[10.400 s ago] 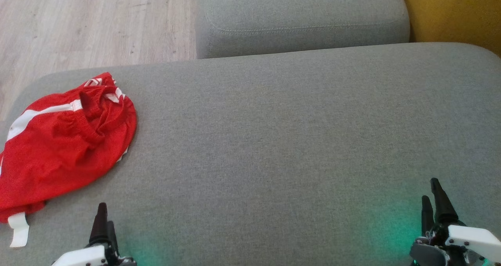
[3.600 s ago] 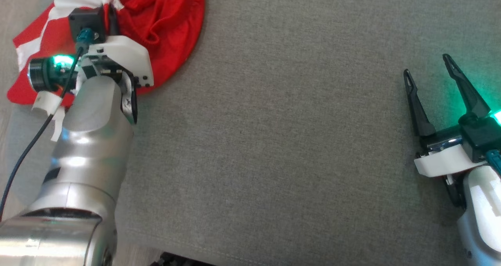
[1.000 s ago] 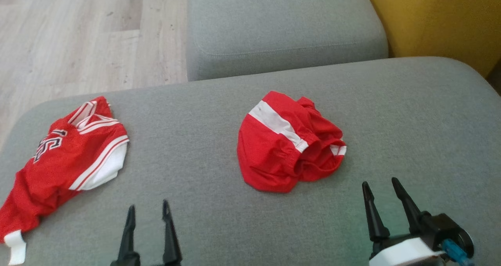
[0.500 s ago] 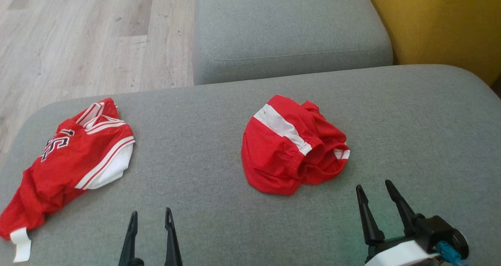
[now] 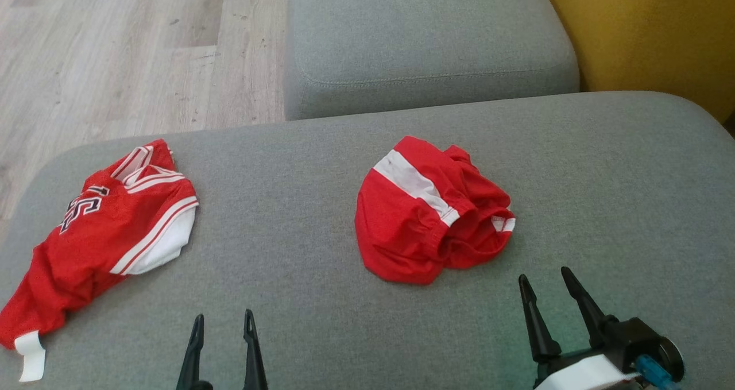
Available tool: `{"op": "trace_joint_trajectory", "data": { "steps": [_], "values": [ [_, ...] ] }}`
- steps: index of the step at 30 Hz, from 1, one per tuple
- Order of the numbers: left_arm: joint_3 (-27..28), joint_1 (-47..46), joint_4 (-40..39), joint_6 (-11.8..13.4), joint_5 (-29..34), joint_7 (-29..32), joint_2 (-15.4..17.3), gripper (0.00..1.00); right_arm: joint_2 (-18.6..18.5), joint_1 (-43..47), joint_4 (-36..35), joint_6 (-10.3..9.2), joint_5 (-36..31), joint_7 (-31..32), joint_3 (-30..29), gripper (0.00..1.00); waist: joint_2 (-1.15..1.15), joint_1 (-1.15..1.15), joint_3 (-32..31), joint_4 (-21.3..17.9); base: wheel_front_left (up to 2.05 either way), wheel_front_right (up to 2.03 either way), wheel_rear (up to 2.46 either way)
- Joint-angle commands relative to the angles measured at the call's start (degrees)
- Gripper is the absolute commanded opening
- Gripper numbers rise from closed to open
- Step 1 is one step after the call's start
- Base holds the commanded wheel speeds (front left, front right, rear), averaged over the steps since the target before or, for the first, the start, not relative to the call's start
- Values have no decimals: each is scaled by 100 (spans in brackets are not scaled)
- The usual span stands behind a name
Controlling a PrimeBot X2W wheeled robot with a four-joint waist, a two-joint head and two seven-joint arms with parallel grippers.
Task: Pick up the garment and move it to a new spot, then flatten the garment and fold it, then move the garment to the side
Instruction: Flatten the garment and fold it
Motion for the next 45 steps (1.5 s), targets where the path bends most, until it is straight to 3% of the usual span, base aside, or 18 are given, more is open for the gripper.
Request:
{"op": "trace_joint_trajectory", "data": {
  "steps": [1, 15, 23, 34, 41, 45],
  "values": [
    [192, -193, -153, -9, -26, -46, -13, 100, -23, -224, -147, -4, -45, -22, 152, 100, 0, 0, 2, -4, 0, 0, 0],
    [115, -190, -88, -64, -67, -46, -13, 100, -22, -217, -123, -4, -61, -22, 226, 100, 0, 0, -23, -82, 0, 0, 0],
    [-214, -532, -29, -178, -270, -46, -13, 100, -22, -296, -142, -4, -49, -22, 300, 100, 0, 0, 155, -405, 0, 0, 0],
    [-1824, -2735, 1550, -605, -580, -46, -13, 100, -22, -571, -208, -4, -9, -22, 467, 100, 0, 0, 871, -1403, 0, 0, 0],
    [-2989, -4384, 2488, -680, -1321, 431, -13, 100, -22, -902, -262, -4, 100, -22, 534, 100, 0, 0, 1520, -2090, 0, 0, 0],
    [-3705, -5150, 2915, -582, -1825, 887, -13, 100, -22, -1055, -274, -4, 215, -22, 547, 100, 0, 0, 1815, -2453, 0, 0, 0]
  ]
}}
